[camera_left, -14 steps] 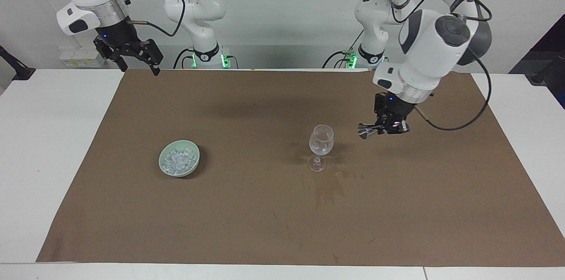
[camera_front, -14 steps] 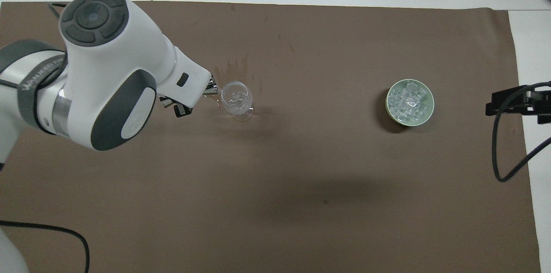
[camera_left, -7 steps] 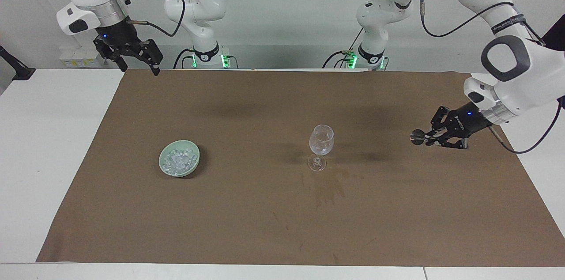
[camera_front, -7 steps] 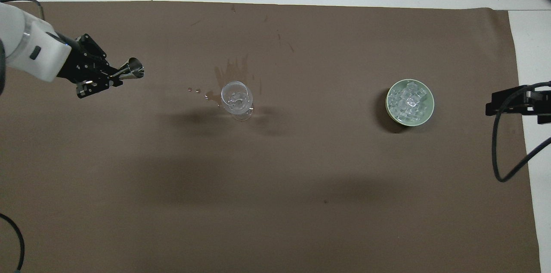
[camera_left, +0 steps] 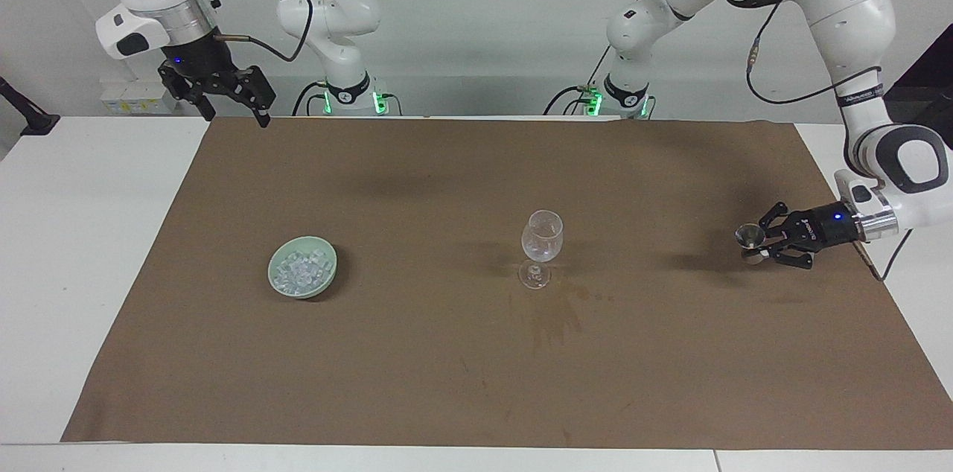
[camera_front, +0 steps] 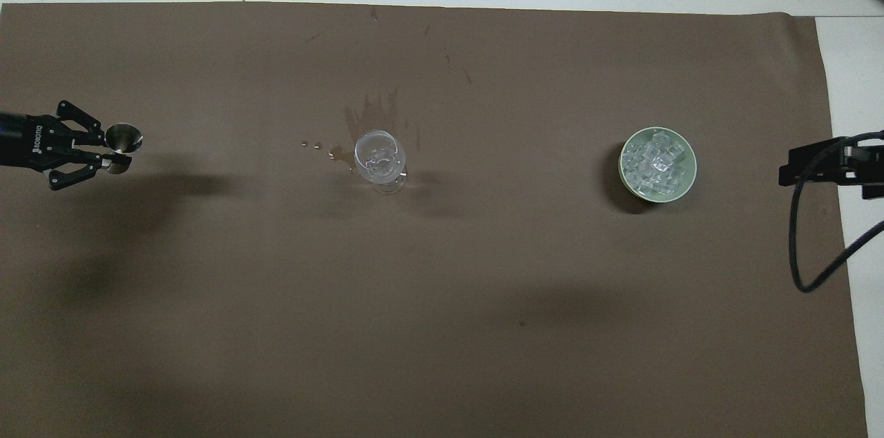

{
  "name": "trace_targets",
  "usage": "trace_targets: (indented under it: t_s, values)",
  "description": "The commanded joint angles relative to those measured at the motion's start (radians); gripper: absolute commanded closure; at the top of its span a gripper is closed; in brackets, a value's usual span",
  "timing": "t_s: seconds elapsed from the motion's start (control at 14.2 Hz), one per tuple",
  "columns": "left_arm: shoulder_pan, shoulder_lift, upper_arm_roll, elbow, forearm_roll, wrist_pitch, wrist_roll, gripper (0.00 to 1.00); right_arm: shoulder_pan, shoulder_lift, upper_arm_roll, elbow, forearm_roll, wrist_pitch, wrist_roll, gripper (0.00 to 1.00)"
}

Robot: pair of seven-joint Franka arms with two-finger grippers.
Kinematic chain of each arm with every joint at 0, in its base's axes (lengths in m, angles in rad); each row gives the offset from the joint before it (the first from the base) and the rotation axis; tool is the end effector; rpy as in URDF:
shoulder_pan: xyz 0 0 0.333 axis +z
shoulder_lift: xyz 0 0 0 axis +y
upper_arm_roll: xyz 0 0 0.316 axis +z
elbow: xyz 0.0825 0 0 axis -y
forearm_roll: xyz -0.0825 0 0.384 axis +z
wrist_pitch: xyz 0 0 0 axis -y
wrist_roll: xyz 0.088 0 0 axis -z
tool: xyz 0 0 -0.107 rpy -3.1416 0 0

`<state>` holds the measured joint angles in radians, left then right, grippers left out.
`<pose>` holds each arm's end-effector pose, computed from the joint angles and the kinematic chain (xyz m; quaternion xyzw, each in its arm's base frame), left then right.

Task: Pour wine and add ice with both arms
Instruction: 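Carry the jigger with the left gripper back to its spot, then lower the jigger with the left gripper while the right gripper reaches the ice bowl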

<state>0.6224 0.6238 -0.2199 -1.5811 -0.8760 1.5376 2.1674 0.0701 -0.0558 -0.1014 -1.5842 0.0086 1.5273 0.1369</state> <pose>0.6140 0.1913 0.2921 0.6191 -0.5621 0.3652 0.4091 0.5326 -0.0174 0.6446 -0.9965 0.0837 0.0011 0.0071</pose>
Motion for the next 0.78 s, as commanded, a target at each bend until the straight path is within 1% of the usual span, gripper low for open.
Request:
trace_targets:
  t_s: [0.0, 0.14, 0.21, 0.42, 0.49, 0.56, 0.7]
  values:
    - [0.048, 0.089, -0.030, 0.013, -0.104, -0.051, 0.087, 0.98, -0.001, -0.007, 0.005, -0.091, 0.005, 0.133, -0.052, 0.00]
    - [0.054, 0.134, -0.032, -0.002, -0.200, -0.088, 0.132, 0.98, 0.000, 0.052, 0.003, -0.106, 0.005, 0.244, -0.130, 0.00]
    - [0.062, 0.152, -0.033, -0.011, -0.233, -0.105, 0.135, 0.98, 0.000, 0.083, 0.003, -0.106, 0.005, 0.267, -0.161, 0.00]
    - [0.089, 0.175, -0.035, -0.014, -0.276, -0.117, 0.144, 0.97, 0.005, 0.178, 0.008, -0.117, 0.007, 0.371, -0.188, 0.00]
    - [0.089, 0.195, -0.035, -0.014, -0.287, -0.125, 0.167, 0.97, 0.010, 0.200, 0.011, -0.131, 0.005, 0.411, -0.191, 0.00]
    - [0.089, 0.206, -0.035, -0.014, -0.287, -0.126, 0.183, 0.97, 0.010, 0.206, 0.029, -0.157, 0.005, 0.448, -0.207, 0.00]
    - [0.091, 0.208, -0.033, -0.014, -0.284, -0.126, 0.186, 0.97, 0.011, 0.208, 0.037, -0.218, 0.005, 0.526, -0.246, 0.00]
